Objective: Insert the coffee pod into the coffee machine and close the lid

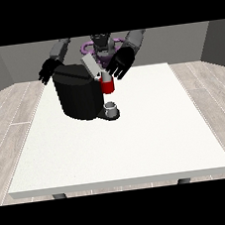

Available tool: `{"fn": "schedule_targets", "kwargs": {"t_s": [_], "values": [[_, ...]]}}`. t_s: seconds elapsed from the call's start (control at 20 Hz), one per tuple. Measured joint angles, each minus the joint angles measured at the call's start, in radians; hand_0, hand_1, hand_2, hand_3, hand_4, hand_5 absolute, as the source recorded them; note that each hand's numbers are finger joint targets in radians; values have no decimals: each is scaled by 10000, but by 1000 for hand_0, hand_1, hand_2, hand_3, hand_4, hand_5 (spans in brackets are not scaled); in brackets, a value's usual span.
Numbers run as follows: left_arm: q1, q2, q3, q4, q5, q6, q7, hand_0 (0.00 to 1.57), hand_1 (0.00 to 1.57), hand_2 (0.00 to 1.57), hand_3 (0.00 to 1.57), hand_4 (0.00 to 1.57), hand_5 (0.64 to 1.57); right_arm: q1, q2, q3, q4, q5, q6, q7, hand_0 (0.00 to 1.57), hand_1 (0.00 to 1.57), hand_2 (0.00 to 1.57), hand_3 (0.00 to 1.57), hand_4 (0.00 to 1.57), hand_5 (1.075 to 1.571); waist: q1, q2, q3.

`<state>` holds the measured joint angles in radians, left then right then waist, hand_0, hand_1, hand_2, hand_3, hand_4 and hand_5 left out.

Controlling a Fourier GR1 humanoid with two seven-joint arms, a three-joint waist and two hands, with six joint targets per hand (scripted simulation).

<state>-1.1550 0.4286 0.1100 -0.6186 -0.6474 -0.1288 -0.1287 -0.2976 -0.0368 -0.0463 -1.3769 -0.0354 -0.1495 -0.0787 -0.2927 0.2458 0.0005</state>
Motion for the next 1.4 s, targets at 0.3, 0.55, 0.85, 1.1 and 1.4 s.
{"fn": "schedule_targets", "kwargs": {"t_s": [0.3, 0.55, 0.85, 1.1, 1.4], "values": [[-143, 30, 50, 93, -35, -144, 50, 1249, 1249, 1282, 1181, 480, 1571, -215, -93, -131, -35, -108, 16, 162, 0, 0, 0, 0, 457, 1571, 35, 92, -4], [-222, 102, 106, 99, -50, -254, 30, 1196, 1196, 1240, 1142, 466, 1571, -277, -153, -173, 29, -62, 4, 20, 0, 0, 0, 0, 415, 1571, 78, 223, 5], [-109, 38, 117, 192, -131, -169, -18, 1134, 1134, 1170, 999, 457, 1571, -212, -18, -21, -179, 32, -152, 231, 0, 0, 0, 0, 418, 1571, 14, 176, 8], [-182, 116, 16, 212, -317, -223, -19, 1066, 1066, 1116, 945, 380, 1571, -199, -51, -21, -163, 86, -209, 377, 0, 0, 0, 0, 335, 1571, 18, 174, 0], [-49, -104, -106, 38, -473, -42, -74, 1066, 1066, 1115, 928, 371, 1571, -128, -77, -207, 119, 4, -217, 121, 0, 0, 0, 0, 434, 1571, 216, 57, 4]]}}
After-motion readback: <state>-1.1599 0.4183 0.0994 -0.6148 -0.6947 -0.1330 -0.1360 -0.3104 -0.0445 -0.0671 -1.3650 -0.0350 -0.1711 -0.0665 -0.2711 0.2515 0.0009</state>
